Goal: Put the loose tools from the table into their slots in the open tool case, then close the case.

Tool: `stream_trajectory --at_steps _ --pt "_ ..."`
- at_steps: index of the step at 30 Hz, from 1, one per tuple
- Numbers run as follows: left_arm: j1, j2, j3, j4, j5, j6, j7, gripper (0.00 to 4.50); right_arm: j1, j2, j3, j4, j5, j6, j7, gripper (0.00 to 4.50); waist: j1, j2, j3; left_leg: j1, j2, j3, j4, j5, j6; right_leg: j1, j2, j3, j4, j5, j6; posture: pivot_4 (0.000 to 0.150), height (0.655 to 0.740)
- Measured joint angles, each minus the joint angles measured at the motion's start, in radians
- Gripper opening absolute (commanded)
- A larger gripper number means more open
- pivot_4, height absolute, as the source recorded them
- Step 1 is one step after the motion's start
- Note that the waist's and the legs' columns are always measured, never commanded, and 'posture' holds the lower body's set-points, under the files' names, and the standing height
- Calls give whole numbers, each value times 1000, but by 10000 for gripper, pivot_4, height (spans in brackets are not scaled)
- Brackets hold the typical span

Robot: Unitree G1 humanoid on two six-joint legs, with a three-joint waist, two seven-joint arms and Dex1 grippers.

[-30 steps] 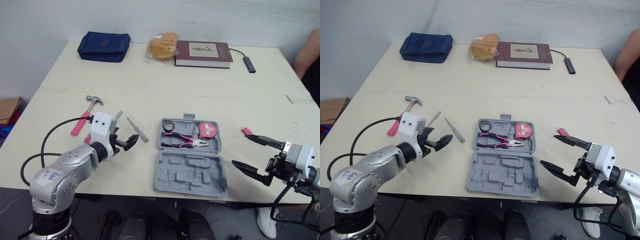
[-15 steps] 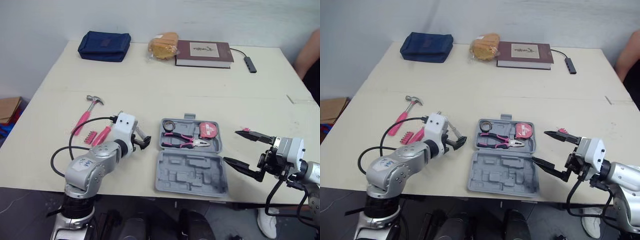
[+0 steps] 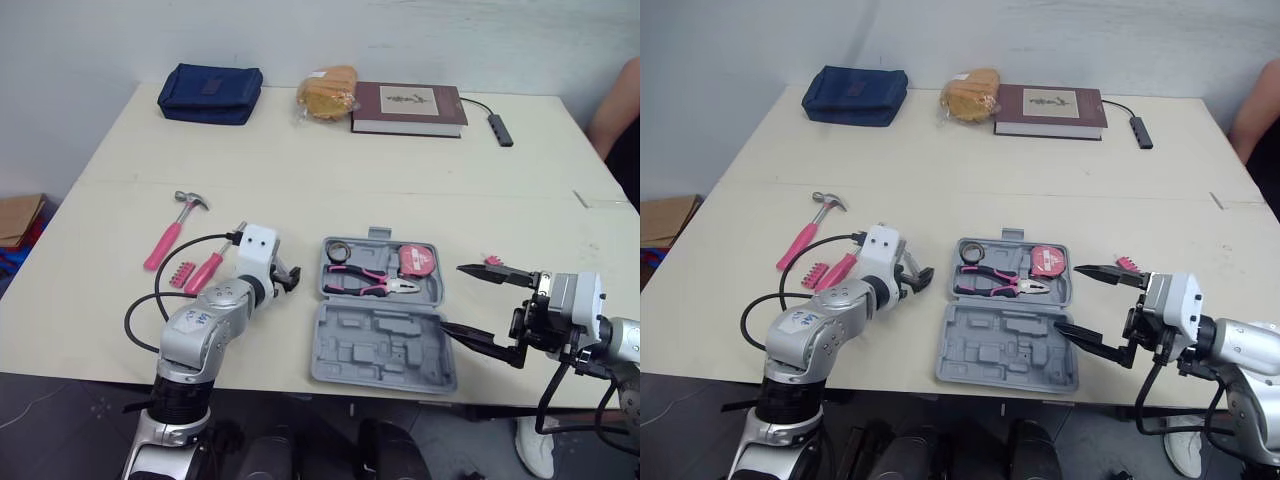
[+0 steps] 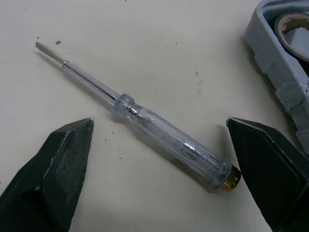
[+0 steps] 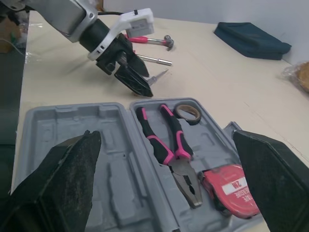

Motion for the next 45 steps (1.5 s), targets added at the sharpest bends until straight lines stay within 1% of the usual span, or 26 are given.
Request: stream_trajectory --at_steps 6,7,13,17,21,24,25,26,28,30,33,34,36,38,42,45 --pt "14 12 42 -16 18 24 -5 3876 -3 0 1 -17 3 11 -4 45000 -1 0 0 0 0 0 0 0 0 0 0 0 0 0 0 1500 7400" --pt "21 19 48 -26 21 27 -11 269 -1 0 1 -23 3 11 -5 45000 -1 0 0 0 0 0 0 0 0 0 0 0 0 0 0 1500 7400" --pt "34 42 63 -30 23 16 -55 171 15 0 1 -28 5 11 -10 45000 -3 0 0 0 0 0 0 0 0 0 0 0 0 0 0 1500 7400" --pt "41 82 67 19 18 -107 -141 171 35 0 -4 -29 3 7 -17 45000 -2 0 0 -1 0 0 0 0 0 -1 0 0 0 0 0 1500 7400" --pt "18 203 127 55 -45 -316 -379 171 65 0 -45 -29 -4 3 -25 45000 -3 0 0 -2 1 0 0 0 -1 -2 0 -1 -1 0 0 1500 7400" --pt "-22 294 121 84 -100 -447 -597 171 90 -1 -78 -34 -5 -2 -26 45000 0 0 0 -2 0 0 0 0 -1 -2 0 -2 -1 0 -1 1500 7400" --pt "-48 340 117 100 -117 -508 -707 171 109 -2 -101 -36 -5 -5 -27 45000 0 0 0 -2 0 0 0 0 -1 -2 0 -2 -1 0 -1 1500 7400" --pt "-67 375 99 107 -124 -542 -783 171 125 -2 -119 -36 -6 -8 -30 45000 1 0 0 -3 0 0 0 0 -1 -2 0 -2 -1 0 0 1500 7400" --pt "-122 441 29 125 -126 -616 -959 171 174 -1 -169 -37 -14 -18 -33 45000 4 0 0 -2 0 0 0 0 0 -1 0 -4 -2 0 0 1500 7400" --pt "-175 441 -46 126 -134 -654 -1085 171 232 2 -201 -44 -17 -28 -29 45000 7 0 0 -2 0 1 0 0 0 -1 0 -4 -3 0 0 1500 7400" --pt "-209 432 -152 126 -138 -669 -1201 171 300 10 -228 -90 -19 -38 -22 45000 2 0 0 -2 0 2 0 0 1 -1 1 -4 -2 0 0 1500 7400" --pt "-223 433 -200 128 -117 -685 -1235 171 329 18 -241 -111 -13 -38 -23 45000 -1 0 0 -2 0 2 0 0 1 -1 2 -4 -2 0 0 1500 7400" --pt "-259 430 -287 130 -59 -712 -1270 171 377 33 -256 -146 -7 -36 -24 45000 -2 0 0 -1 0 2 0 0 1 -1 2 -4 -1 0 0 1500 7400" --pt "-286 416 -334 140 -19 -699 -1270 171 408 40 -264 -165 -6 -36 -23 45000 -4 0 0 -1 0 3 0 0 1 -1 2 -3 -1 0 0 1500 7400" --pt "-348 397 -400 166 56 -571 -1215 171 451 64 -266 -201 -13 -38 -39 45000 -2 0 0 -2 0 2 0 0 2 -2 1 0 -1 0 0 1500 7400" --pt "-360 398 -447 166 103 -532 -1209 171 495 84 -268 -235 -13 -38 -51 45000 -2 0 0 -2 1 2 -1 -1 2 -2 1 1 -2 0 0 1500 7400"
